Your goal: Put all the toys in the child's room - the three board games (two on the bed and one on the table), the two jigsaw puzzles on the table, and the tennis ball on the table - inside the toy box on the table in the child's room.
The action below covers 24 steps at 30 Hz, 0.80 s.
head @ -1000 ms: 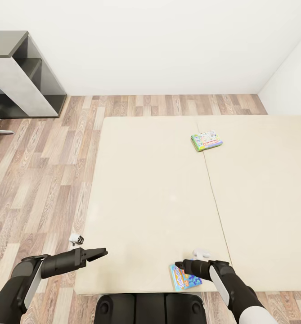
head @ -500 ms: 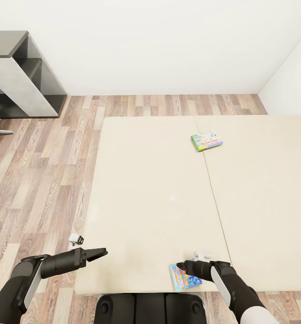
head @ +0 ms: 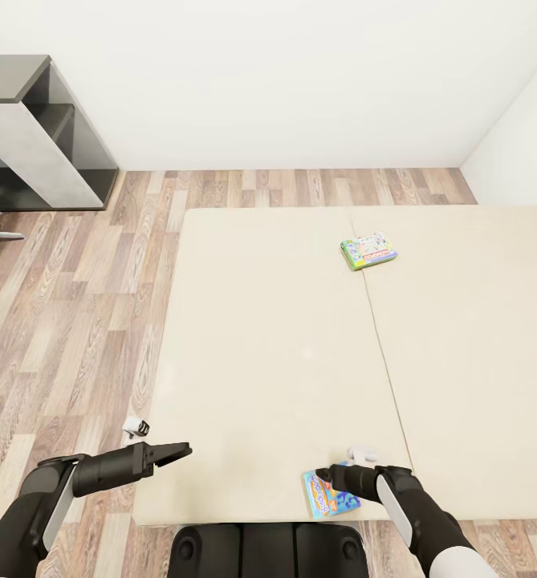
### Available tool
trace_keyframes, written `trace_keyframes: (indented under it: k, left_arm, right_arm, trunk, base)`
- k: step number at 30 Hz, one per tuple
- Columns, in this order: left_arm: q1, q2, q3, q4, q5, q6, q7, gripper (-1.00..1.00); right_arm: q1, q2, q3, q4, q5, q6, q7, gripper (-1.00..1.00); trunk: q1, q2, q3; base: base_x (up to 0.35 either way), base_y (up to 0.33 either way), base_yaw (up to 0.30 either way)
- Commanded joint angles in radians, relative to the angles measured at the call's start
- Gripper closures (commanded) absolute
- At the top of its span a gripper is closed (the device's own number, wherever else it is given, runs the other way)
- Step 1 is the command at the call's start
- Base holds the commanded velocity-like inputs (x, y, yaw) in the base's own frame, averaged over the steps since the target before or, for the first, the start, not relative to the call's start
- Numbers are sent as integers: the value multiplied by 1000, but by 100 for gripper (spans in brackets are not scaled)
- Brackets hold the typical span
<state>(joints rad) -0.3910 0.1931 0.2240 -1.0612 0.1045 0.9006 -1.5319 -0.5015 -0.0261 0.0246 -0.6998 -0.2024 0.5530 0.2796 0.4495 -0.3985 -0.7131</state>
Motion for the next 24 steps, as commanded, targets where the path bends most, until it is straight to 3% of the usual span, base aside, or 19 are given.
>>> trace_keyframes:
  k: [1, 24]
  left_arm:
    - [0, 0, 0, 0, 0, 11, -4, -100]
    - [0, -1, -1, 0, 0, 11, -4, -100]
  right_arm:
    - [0, -1, 2, -1, -7, 5, -2, -100]
    - [0, -7, -3, -5, -6, 1, -47, -100]
  trunk:
    - [1, -1, -1]
    - [1, -1, -1]
  base:
    - [0, 0, 0]
    - [0, 0, 0]
